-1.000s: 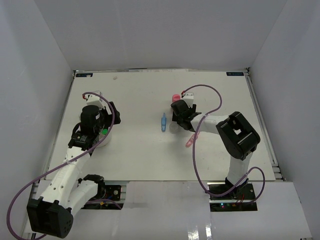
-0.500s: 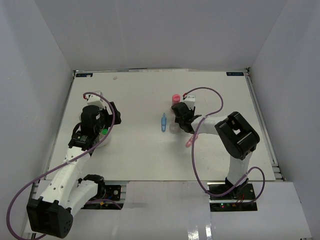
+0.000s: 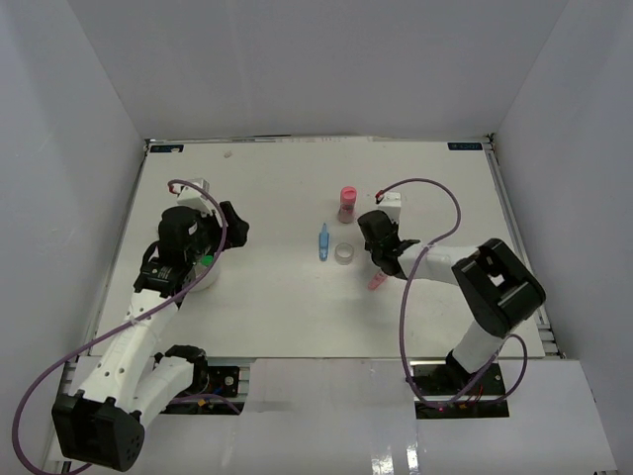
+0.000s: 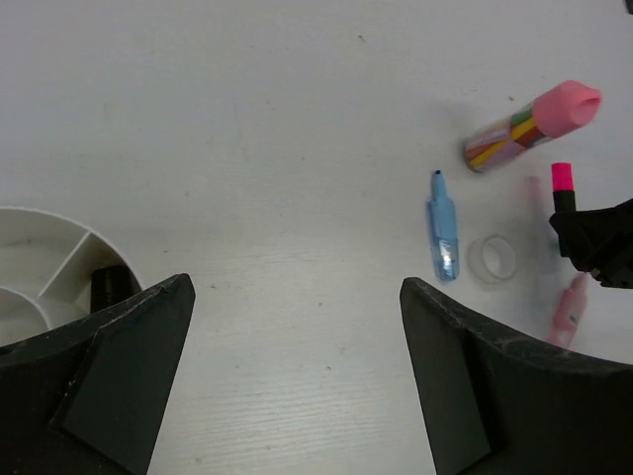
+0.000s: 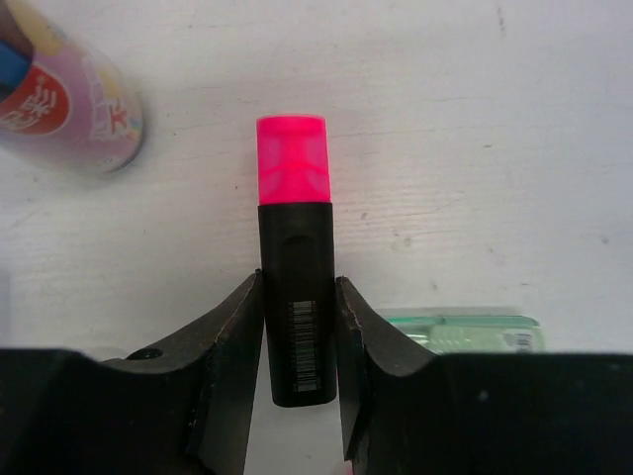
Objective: Sort the stationery into containers
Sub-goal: Pick up the pen from the center of the board, then place the pen in the storage box.
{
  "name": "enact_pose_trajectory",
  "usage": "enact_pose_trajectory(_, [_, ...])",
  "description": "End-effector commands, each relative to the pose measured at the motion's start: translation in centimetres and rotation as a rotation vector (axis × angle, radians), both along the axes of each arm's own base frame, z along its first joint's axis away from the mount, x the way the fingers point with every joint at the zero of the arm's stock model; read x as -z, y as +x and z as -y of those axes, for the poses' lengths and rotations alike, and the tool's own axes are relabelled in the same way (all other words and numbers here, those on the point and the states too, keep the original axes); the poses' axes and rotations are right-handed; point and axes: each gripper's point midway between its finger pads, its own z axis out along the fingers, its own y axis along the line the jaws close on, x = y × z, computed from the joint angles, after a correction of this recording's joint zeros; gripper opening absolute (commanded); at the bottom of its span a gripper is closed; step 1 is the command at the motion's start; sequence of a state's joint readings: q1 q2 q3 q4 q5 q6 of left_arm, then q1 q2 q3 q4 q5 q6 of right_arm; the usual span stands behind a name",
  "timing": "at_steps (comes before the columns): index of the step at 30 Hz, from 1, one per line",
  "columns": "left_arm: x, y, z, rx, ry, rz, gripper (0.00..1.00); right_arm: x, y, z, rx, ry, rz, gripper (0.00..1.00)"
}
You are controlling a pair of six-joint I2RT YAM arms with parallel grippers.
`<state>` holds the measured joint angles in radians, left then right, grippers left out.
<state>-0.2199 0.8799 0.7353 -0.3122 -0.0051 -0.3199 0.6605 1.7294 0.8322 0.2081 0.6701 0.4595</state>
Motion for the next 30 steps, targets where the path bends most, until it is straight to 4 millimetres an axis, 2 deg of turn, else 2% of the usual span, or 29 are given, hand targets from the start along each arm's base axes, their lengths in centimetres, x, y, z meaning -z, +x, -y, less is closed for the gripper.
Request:
enact_pose_trajectory(1, [-4.2,-0.6,3.1,0.142,-0.121,0.061,0.96,-5.5,0.5,-0.4,-0.074,0.034,0.162,0.22])
enact_pose_trajectory(2, [-4.6,-0.9,3.9,0.164,-0.168,0.049,0.96,-6.0,0.1,-0.5,-0.117,0.008,0.176,0.23])
enact_pose_trajectory(3, [-5.1,-1.3,5.1,0.225,-0.212,0.034,0.96,-7.6,-0.4,-0.9,-0.157,0.026,0.212,0.23])
enact_pose_trajectory(4, [-5.3,-1.5,5.8,0.253,-0.244,0.019,0.96,-7.4,-1.4,-1.2,-0.201,0.015,0.213,0.23])
enact_pose_trajectory(8, [-5.6,-2.5,9.2,0.357,-0.39,-0.067,0.96,-9.5,-3.6,-3.2,-0.384,0.03,0.266,0.24])
enact_pose_trajectory(9, [-5.7,-2.2,10.0,0.361,-0.43,-0.079,0.96,-10.6,-4.4,-4.3,-0.457,0.055,0.294,0.24])
enact_pose_trajectory(10, [-5.6,-2.3,10.7,0.369,-0.443,-0.088,0.96,-10.5,-5.2,-4.6,-0.497,0.063,0.3,0.24])
enact_pose_trajectory(12, [-5.7,-2.8,13.1,0.412,-0.465,-0.105,0.96,-12.7,-6.6,-6.2,-0.611,0.123,0.373,0.24])
enact_pose_trajectory(13, [-5.6,-2.5,14.1,0.415,-0.459,-0.117,0.96,-13.2,-7.4,-6.9,-0.654,0.143,0.396,0.24])
enact_pose_trajectory(14, [-5.7,-3.2,15.9,0.461,-0.46,-0.129,0.96,-13.9,-8.6,-7.5,-0.717,0.174,0.419,0.25])
enact_pose_trajectory(17, [-5.8,-3.2,18.8,0.496,-0.46,-0.155,0.96,-15.7,-10.6,-8.7,-0.827,0.218,0.482,0.26])
enact_pose_trajectory(23, [-5.8,-2.7,22.7,0.526,-0.457,-0.178,0.95,-16.7,-13.0,-9.6,-0.941,0.253,0.523,0.27])
enact_pose_trajectory(30, [-4.1,-2.3,25.4,0.539,-0.437,-0.231,0.81,-16.6,-14.3,-9.6,-0.984,0.284,0.541,0.28])
